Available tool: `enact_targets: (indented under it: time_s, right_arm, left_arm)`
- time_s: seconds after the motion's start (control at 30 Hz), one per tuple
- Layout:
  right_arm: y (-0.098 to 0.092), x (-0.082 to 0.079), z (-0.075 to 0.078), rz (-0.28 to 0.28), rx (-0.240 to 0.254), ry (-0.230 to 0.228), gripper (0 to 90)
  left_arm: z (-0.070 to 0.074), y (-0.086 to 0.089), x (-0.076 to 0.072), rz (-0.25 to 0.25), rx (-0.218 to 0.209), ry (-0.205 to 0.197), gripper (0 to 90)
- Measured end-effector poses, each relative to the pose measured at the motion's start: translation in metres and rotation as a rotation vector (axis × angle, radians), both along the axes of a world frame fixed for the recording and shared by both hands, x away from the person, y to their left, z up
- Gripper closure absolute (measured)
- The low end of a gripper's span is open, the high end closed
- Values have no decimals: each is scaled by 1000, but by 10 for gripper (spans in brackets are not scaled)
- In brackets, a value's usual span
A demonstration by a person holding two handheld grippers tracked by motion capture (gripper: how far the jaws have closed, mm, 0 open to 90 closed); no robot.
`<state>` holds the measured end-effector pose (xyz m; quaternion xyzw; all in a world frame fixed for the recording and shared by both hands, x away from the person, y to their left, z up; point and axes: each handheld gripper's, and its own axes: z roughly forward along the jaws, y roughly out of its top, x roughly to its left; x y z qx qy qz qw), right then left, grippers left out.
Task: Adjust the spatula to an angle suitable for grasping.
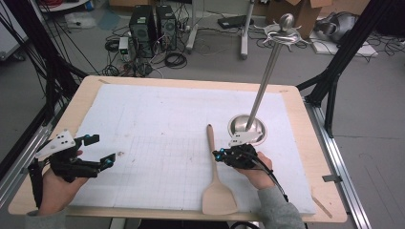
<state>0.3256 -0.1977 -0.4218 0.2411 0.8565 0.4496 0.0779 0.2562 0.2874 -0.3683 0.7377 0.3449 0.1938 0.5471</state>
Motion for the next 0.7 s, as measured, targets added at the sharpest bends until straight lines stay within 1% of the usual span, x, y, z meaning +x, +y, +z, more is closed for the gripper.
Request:
enact_targets:
  time_s: [0.1, 0.27, 0.4, 0.5, 0.53, 0.57, 0.7]
  right_arm:
    - [-2, 8, -5, -22, -6, 5, 900]
    - [-4, 18, -12, -41, -12, 15, 900]
    - [-3, 22, -16, -46, -17, 28, 900]
    - [-3, 24, -19, -44, -26, 32, 900]
    - [-3, 26, -20, -47, -28, 26, 900]
    - [-3, 26, -21, -51, -26, 36, 900]
    - [-2, 29, -23, -44, -21, 40, 900]
  left_arm:
    - [0, 0, 0, 0, -1, 3, 52]
    - [0, 0, 0, 1, -4, -1, 52]
    - [-1, 1, 0, 5, -5, 2, 52]
    - [-1, 1, -1, 4, -5, 2, 52]
    - [-1, 1, -1, 4, -5, 2, 52]
    - [0, 2, -1, 5, -3, 3, 51]
    - [-1, 2, -1, 7, -2, 3, 52]
